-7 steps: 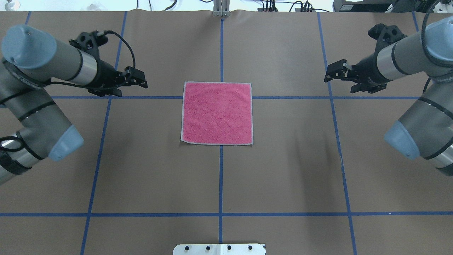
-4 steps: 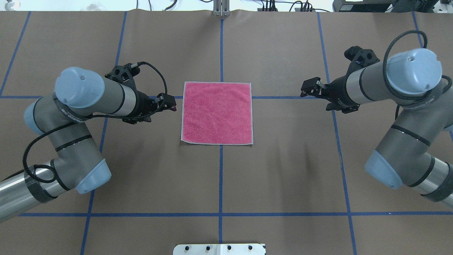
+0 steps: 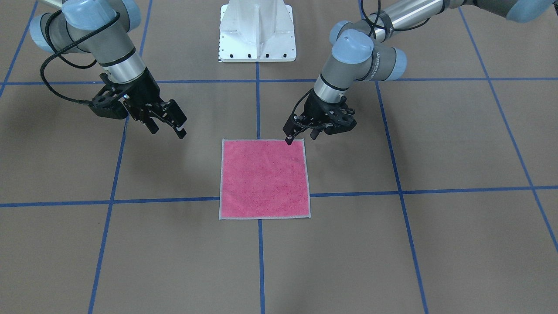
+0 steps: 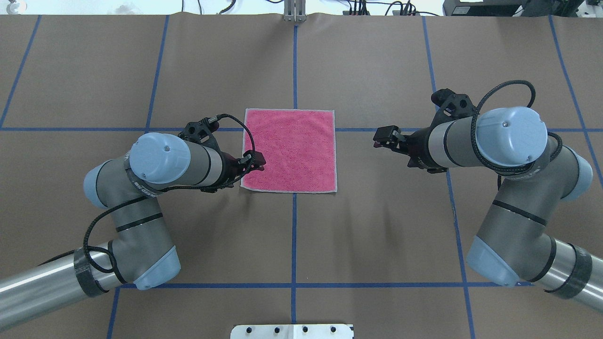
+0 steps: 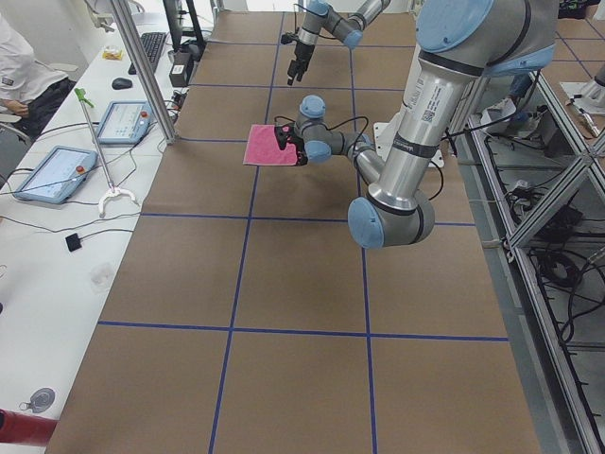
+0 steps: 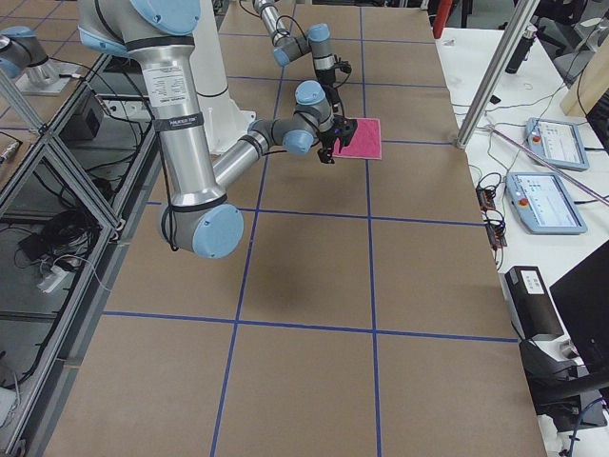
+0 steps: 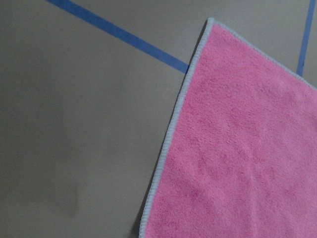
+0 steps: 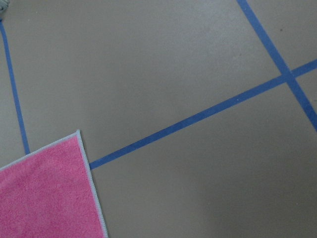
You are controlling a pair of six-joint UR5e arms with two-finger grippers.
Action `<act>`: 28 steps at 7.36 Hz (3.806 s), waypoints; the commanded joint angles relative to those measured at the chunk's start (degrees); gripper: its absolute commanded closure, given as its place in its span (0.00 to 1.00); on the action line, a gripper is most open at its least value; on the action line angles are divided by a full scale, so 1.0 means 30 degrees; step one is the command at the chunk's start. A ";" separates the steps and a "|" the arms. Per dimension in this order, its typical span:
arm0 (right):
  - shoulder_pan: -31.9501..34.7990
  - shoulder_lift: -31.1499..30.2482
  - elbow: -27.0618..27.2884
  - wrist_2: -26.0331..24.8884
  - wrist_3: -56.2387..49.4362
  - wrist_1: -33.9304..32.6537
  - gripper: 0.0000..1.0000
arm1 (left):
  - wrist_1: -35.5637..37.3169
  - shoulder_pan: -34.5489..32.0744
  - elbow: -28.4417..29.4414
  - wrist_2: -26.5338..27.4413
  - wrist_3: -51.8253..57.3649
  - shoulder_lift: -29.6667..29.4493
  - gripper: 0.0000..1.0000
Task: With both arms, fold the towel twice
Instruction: 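Move both grippers in toward opposite side edges of the pink towel, then grasp the towel edge nearest the left gripper with the left gripper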
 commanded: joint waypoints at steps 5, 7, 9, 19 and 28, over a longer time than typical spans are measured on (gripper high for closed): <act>-0.0135 0.0052 0.0007 -0.0097 0.0024 0.0000 0.01 | 0.0080 0.0085 0.0409 -0.0280 -0.0258 -0.0217 0.37; -0.0135 0.0081 0.0007 -0.0097 0.0024 0.0000 0.01 | 0.0080 0.0026 0.0261 -0.0604 0.0151 -0.0071 0.37; -0.0135 0.0081 0.0007 -0.0097 0.0024 0.0000 0.01 | 0.0110 -0.0003 0.0145 -0.0866 0.0300 0.0337 0.37; -0.0135 0.0052 0.0007 -0.0097 0.0024 0.0000 0.01 | 0.0139 0.0172 0.0378 -0.0868 0.0299 0.0311 0.66; -0.0164 0.0052 0.0006 -0.0126 -0.0005 0.0000 0.01 | 0.0139 0.0114 0.0349 -0.0810 0.0300 0.0311 1.00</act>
